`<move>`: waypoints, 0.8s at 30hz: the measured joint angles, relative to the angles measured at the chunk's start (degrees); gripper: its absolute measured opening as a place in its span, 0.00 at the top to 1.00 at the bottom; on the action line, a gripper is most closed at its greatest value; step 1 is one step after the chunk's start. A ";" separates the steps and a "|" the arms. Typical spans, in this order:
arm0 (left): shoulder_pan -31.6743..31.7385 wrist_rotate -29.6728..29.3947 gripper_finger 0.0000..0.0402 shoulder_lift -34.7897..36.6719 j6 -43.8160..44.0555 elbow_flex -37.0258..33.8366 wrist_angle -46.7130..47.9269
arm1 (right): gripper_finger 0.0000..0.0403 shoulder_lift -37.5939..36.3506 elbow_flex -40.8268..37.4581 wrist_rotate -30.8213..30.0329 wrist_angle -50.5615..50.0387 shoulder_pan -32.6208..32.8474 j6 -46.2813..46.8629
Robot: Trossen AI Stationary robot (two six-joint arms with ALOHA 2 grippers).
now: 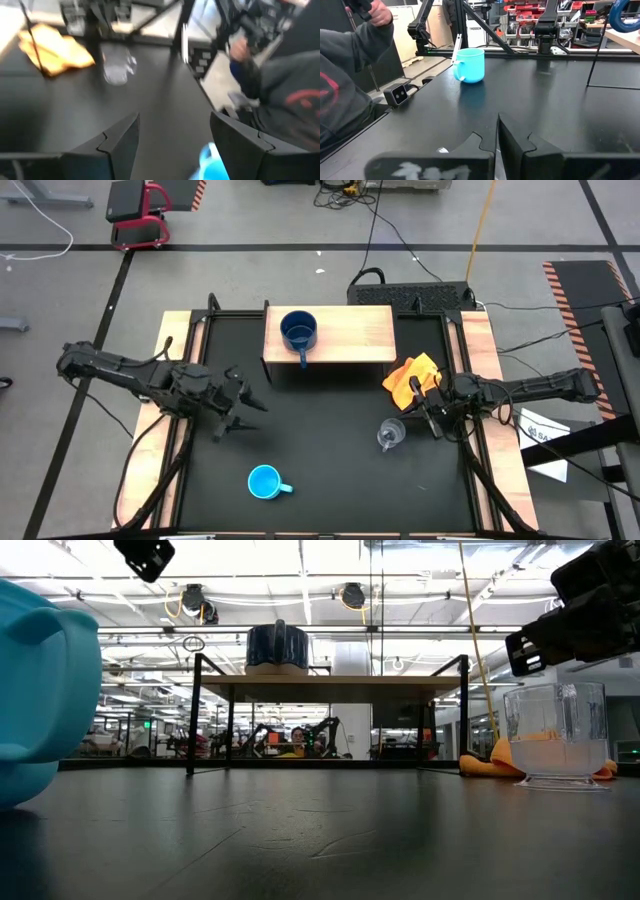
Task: Stack small to large cups/mugs on shelf
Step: Put the blue mug on the shelf
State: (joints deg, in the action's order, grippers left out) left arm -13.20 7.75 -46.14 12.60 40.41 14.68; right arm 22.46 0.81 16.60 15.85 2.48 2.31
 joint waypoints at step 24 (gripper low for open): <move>-10.58 0.83 0.39 -21.38 18.20 12.63 19.03 | 0.98 0.24 0.01 0.00 -1.13 2.51 -0.90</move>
State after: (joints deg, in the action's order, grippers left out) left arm -23.78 8.58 -67.52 30.80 53.04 33.71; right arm 22.70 0.82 16.60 14.72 4.99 1.41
